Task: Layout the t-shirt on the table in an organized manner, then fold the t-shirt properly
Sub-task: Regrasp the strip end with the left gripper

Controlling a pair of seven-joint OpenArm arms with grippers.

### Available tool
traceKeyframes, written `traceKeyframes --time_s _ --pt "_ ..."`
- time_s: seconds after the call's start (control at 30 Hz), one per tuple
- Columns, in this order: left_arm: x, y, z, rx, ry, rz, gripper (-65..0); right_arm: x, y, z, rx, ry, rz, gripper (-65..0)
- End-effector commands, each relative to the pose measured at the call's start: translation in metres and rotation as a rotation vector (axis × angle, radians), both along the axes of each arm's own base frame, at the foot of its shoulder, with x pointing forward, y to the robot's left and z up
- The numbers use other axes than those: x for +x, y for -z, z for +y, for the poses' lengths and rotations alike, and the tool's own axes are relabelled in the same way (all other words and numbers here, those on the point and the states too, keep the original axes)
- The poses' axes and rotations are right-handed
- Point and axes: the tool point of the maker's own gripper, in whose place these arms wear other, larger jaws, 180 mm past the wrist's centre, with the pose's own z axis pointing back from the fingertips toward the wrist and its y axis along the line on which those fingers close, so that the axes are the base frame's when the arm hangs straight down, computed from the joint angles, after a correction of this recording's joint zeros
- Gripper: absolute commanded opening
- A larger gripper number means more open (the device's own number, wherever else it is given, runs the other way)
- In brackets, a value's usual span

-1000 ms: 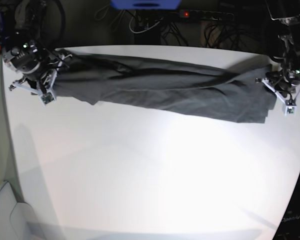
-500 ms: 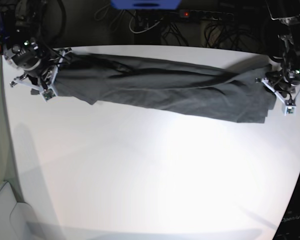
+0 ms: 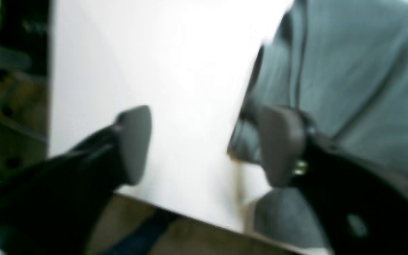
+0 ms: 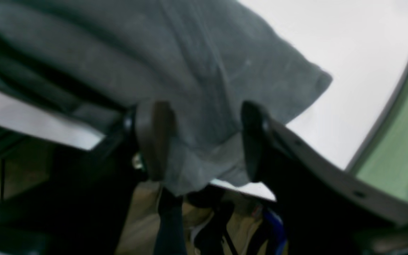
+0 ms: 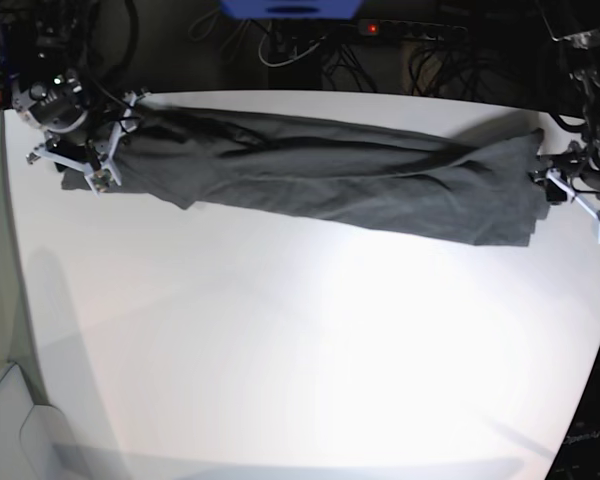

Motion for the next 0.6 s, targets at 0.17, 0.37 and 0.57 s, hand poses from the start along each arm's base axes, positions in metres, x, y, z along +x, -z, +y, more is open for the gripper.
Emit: traceKeyframes --time_s 0.17,0.37,0.57 --pt "0.005 -0.013 0.007 0.024 0.004 -0.04 -4.9 0.006 -0.007 0.0 -0.004 -0.007 -0.028 -29.8" --pt "0.011 0.013 -0.015 -0.076 0.13 0.007 -4.5 0.006 -0.007 0.001 -0.003 -0.008 -0.029 -29.8" --pt "0.021 0.018 -0.028 -0.117 0.144 -0.006 -4.5 0.007 -0.007 0.001 -0.003 -0.008 -0.03 -29.8"
